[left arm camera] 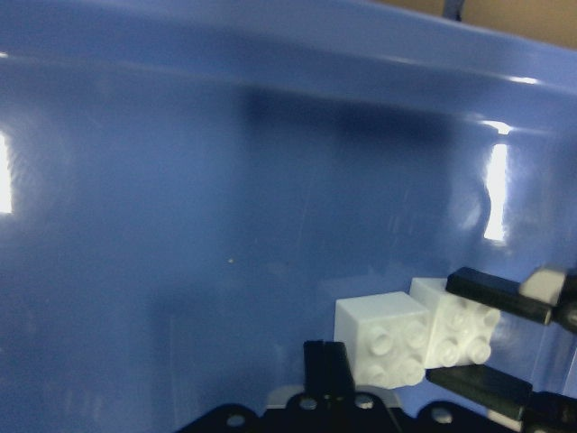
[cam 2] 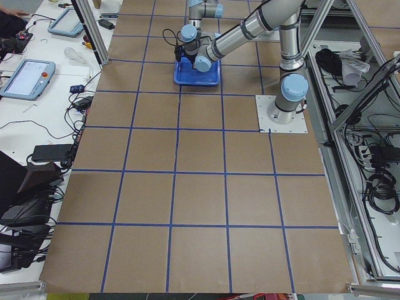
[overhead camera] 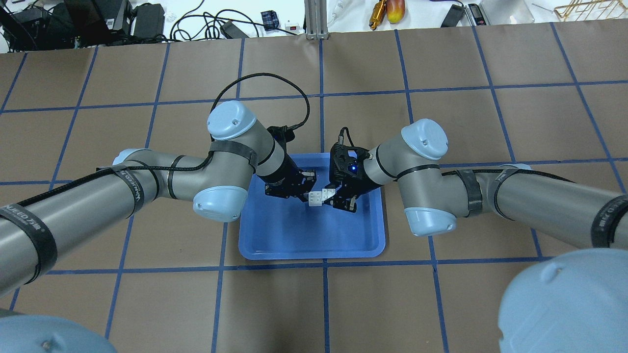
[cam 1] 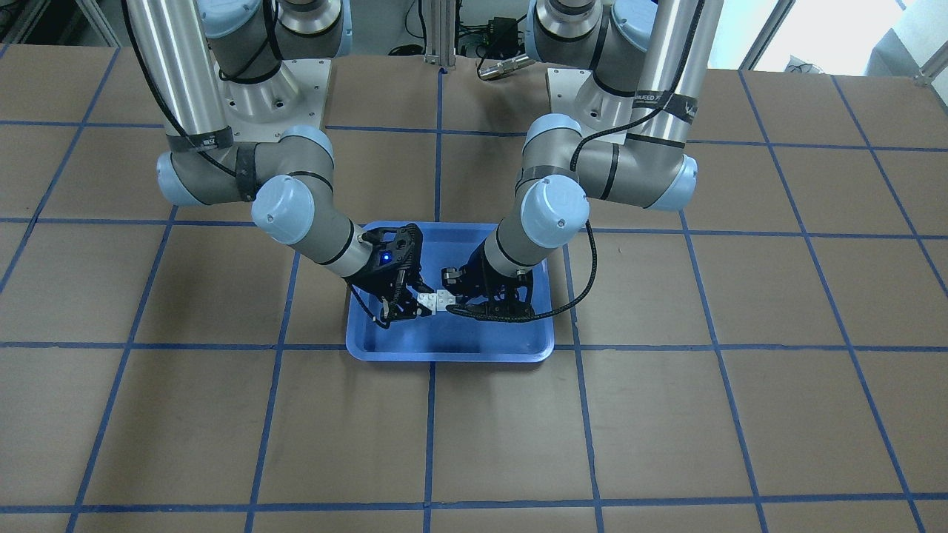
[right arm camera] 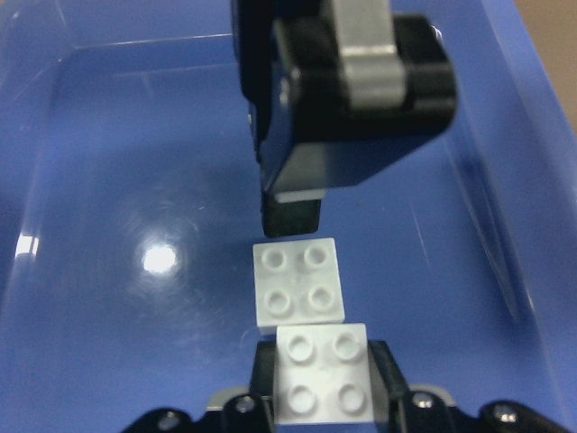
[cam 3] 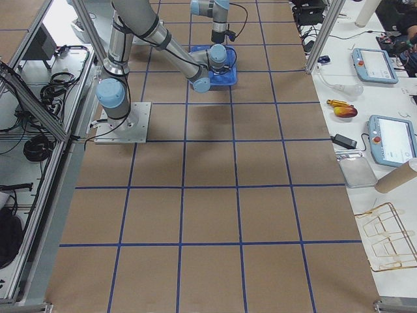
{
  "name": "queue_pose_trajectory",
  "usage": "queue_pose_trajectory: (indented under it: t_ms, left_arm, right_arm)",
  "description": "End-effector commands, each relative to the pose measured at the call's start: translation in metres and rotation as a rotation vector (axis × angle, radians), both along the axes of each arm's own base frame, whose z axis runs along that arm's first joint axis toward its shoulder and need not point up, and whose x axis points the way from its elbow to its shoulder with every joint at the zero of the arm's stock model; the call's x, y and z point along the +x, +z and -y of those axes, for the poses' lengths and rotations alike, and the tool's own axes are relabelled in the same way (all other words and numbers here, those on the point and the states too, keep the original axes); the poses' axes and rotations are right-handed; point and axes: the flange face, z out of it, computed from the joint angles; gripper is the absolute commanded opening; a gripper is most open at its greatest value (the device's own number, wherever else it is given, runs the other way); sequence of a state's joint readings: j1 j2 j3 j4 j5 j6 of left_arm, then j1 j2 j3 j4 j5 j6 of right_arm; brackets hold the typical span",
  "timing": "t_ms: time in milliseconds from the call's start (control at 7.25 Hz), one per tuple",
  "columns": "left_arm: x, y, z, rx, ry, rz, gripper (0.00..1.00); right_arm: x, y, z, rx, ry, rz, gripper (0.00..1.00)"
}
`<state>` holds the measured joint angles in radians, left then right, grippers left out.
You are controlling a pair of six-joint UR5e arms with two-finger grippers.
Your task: Assemble white blocks and place on blue tray
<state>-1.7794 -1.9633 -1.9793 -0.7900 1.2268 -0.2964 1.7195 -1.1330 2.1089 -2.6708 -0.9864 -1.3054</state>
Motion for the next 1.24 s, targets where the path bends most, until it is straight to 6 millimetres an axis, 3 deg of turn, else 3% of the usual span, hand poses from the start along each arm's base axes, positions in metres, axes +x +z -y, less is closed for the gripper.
queue_pose_trajectory:
  t_ms: [0,138,414,552,690,1103]
  left_arm:
    - [0.000,0.000,0.000,-0.002,-0.006,0.000,0.00]
    - [0.000,0.002,0.002,-0.004,-0.003,-0.002,0.00]
    - [0.000,0.002,0.002,-0.004,-0.002,-0.002,0.00]
    - [0.000,0.002,0.002,-0.004,-0.002,0.000,0.00]
    - [0.000,0.002,0.002,-0.005,0.000,-0.001,0.00]
    - [-0.001,0.021,0.011,-0.049,-0.002,0.001,0.00]
  right_arm:
    - [0.004,0.002,-0.001,0.001,-0.002,-0.005,0.87]
    - [0.004,0.002,-0.002,0.001,-0.002,-0.011,1.00]
    - [0.005,0.015,0.002,-0.007,-0.024,-0.007,1.00]
    - [-0.002,0.039,0.006,-0.045,-0.039,0.000,1.00]
    - [-0.004,0.068,0.007,-0.021,-0.049,-0.003,1.00]
    - [-0.022,0.198,0.032,0.054,-0.124,-0.076,1.00]
